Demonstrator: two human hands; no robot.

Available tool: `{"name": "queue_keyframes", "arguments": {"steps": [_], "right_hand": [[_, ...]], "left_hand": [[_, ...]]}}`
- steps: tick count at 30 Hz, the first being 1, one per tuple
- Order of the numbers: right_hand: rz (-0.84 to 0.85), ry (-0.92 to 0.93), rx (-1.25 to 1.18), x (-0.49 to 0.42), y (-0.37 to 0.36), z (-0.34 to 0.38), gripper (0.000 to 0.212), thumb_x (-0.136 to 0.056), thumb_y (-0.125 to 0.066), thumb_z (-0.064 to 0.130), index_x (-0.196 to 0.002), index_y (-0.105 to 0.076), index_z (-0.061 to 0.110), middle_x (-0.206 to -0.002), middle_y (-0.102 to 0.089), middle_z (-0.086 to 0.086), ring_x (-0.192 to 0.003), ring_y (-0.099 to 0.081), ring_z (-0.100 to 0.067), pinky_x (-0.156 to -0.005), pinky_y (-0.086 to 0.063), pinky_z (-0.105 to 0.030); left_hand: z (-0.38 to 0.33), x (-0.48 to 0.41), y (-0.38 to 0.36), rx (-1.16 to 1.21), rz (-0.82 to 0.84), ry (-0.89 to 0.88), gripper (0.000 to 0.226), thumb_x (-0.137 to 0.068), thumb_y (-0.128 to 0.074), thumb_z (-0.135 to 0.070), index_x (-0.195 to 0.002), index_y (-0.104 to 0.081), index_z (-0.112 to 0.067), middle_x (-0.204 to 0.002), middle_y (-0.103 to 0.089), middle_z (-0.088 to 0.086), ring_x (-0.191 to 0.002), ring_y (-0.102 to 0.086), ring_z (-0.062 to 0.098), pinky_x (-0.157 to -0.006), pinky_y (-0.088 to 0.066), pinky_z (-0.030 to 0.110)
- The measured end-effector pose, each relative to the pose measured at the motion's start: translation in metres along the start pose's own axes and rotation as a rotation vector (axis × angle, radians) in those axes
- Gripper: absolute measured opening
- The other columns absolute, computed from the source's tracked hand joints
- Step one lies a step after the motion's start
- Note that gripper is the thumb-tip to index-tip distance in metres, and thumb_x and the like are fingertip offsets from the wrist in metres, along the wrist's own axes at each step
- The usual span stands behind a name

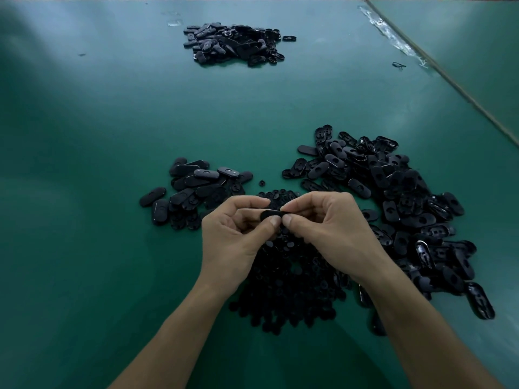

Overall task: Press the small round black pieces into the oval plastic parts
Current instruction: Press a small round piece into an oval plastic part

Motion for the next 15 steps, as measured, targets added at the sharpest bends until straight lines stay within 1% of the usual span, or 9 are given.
{"name": "queue_keyframes", "arguments": {"steps": [5, 9, 11, 13, 14, 15], "right_hand": [[0.014, 0.01, 0.023, -0.001, 0.0, 0.0, 0.008, -0.085, -0.077, 0.015, -0.088, -0.076, 0.023, -0.074, -0.074, 0.009, -0.068, -0.069, -0.005, -0.065, -0.051, -0.019], [0.027, 0.023, 0.005, -0.001, 0.003, 0.002, 0.007, -0.086, -0.077, 0.018, -0.088, -0.077, 0.025, -0.073, -0.074, 0.006, -0.067, -0.07, -0.007, -0.063, -0.053, -0.021], [0.003, 0.042, 0.082, -0.006, 0.006, 0.001, 0.006, -0.091, -0.072, 0.026, -0.093, -0.077, 0.027, -0.075, -0.074, 0.007, -0.071, -0.07, -0.006, -0.065, -0.055, -0.022], [-0.103, 0.062, 0.243, -0.013, 0.018, -0.002, 0.012, -0.095, -0.066, 0.027, -0.104, -0.075, 0.028, -0.083, -0.072, 0.012, -0.078, -0.066, 0.0, -0.072, -0.053, -0.016], [-0.161, 0.064, 0.341, -0.017, 0.024, -0.003, 0.018, -0.097, -0.064, 0.024, -0.112, -0.073, 0.025, -0.094, -0.069, 0.014, -0.085, -0.064, 0.001, -0.079, -0.052, -0.015], [-0.196, 0.056, 0.447, -0.021, 0.029, -0.006, 0.024, -0.099, -0.061, 0.021, -0.121, -0.069, 0.023, -0.107, -0.066, 0.009, -0.093, -0.062, -0.001, -0.089, -0.051, -0.02]], "left_hand": [[-0.001, 0.001, 0.0, -0.089, 0.002, -0.047, 0.027, -0.075, -0.08, -0.011, -0.085, -0.075, -0.035, -0.073, -0.072, -0.006, -0.066, -0.067, 0.004, -0.065, -0.055, 0.017], [0.001, -0.001, 0.001, -0.081, 0.005, -0.043, 0.02, -0.076, -0.08, -0.016, -0.085, -0.075, -0.033, -0.074, -0.072, -0.005, -0.066, -0.066, 0.006, -0.064, -0.055, 0.019], [0.002, -0.001, 0.002, -0.062, -0.003, -0.043, 0.02, -0.079, -0.078, -0.014, -0.087, -0.075, -0.032, -0.076, -0.073, -0.002, -0.066, -0.068, 0.009, -0.064, -0.057, 0.022], [0.002, -0.002, 0.005, -0.013, -0.049, -0.045, 0.02, -0.084, -0.074, -0.01, -0.089, -0.076, -0.029, -0.078, -0.073, 0.0, -0.068, -0.069, 0.012, -0.065, -0.058, 0.024], [0.003, -0.003, 0.007, 0.021, -0.082, -0.041, 0.022, -0.086, -0.072, -0.007, -0.089, -0.076, -0.028, -0.079, -0.072, -0.001, -0.07, -0.069, 0.012, -0.066, -0.058, 0.024], [0.005, -0.004, 0.01, 0.059, -0.117, -0.03, 0.024, -0.09, -0.069, -0.004, -0.091, -0.076, -0.026, -0.08, -0.072, -0.002, -0.073, -0.069, 0.012, -0.068, -0.058, 0.024]]}}
Point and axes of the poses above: each hand's wrist, its own x-axis away from the middle knuckle, its own y-axis out of the back of the hand, z = x × y, the point moved 7 cm from there along -x, towards the middle knuckle
